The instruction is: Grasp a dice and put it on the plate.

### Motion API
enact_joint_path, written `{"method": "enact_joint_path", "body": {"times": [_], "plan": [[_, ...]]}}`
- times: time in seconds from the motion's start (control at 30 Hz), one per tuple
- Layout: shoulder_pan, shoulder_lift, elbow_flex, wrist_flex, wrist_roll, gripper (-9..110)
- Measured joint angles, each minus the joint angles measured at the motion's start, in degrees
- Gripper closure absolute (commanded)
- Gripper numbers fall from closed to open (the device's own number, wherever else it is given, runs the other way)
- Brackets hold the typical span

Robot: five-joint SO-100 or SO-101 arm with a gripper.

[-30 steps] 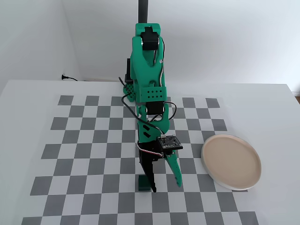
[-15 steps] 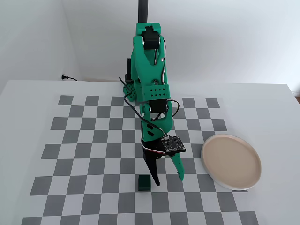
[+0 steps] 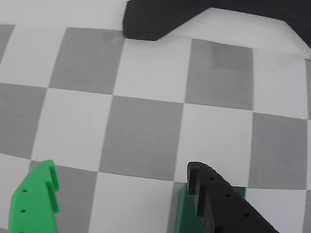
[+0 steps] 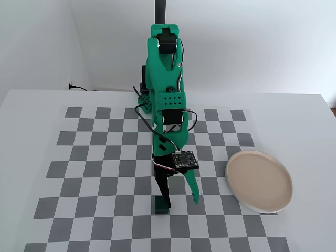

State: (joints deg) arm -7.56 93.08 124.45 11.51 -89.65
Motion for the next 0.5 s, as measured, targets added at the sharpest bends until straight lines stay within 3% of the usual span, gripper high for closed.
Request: {"method": "enact_joint_path", "body": {"times": [0.5], "plan": [[6.15,0.00,0.00,-0.44,-1.32,78]]}}
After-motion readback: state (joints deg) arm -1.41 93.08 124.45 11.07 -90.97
